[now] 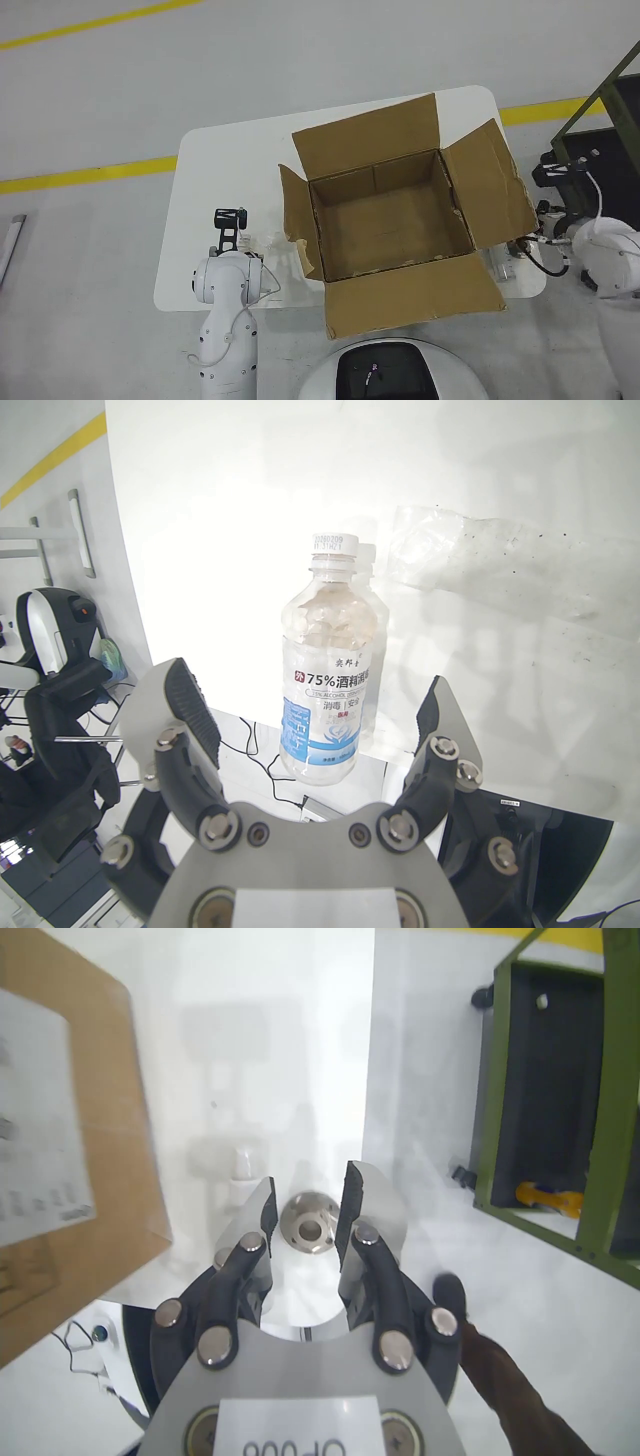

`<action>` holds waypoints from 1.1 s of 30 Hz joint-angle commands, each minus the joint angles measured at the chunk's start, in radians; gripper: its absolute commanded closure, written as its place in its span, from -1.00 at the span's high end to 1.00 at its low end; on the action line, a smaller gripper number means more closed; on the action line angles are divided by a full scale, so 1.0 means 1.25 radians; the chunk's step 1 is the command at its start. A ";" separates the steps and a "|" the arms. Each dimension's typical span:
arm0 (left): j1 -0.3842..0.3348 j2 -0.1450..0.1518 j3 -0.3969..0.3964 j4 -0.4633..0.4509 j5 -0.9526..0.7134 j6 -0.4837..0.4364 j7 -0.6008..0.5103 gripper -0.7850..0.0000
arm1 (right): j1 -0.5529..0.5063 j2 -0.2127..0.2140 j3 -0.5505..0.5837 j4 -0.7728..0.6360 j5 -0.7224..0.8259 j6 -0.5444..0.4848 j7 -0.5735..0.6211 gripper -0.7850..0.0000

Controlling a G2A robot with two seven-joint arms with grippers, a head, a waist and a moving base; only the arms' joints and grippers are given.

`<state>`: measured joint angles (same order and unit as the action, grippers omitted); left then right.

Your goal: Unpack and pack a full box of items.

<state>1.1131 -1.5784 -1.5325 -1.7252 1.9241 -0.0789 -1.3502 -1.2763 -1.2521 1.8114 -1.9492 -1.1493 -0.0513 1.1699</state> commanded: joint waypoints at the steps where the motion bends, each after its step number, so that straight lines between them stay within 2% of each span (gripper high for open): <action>1: 0.000 0.000 0.000 0.000 0.000 0.000 0.000 1.00 | -0.013 0.002 0.029 -0.022 0.017 -0.020 -0.057 -1.00; 4: 0.000 0.000 0.000 0.000 0.000 0.000 0.000 1.00 | -0.034 0.004 0.073 -0.054 0.044 -0.031 -0.144 -1.00; 7: 0.000 0.000 0.000 0.000 0.000 0.000 0.000 1.00 | -0.048 0.002 0.110 -0.083 0.089 0.013 -0.226 -1.00; 18: 0.000 0.000 0.000 0.000 0.000 0.000 0.000 1.00 | -0.049 0.002 0.114 -0.100 0.100 0.013 -0.252 -1.00; 22: 0.000 0.000 0.000 0.000 0.000 0.000 0.000 1.00 | -0.056 0.002 0.111 -0.133 0.081 -0.012 -0.418 -1.00; 27: 0.000 0.000 0.000 0.000 0.000 0.000 0.000 1.00 | -0.080 -0.005 0.101 -0.118 0.176 -0.052 -0.639 -1.00; 33: 0.000 0.000 0.000 0.000 0.000 0.000 0.000 1.00 | -0.117 -0.006 0.061 -0.112 0.174 -0.151 -0.778 -1.00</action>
<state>1.1131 -1.5784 -1.5325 -1.7252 1.9241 -0.0789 -1.3502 -1.4197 -1.2597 1.8970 -2.0874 -0.9363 -0.2284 0.2146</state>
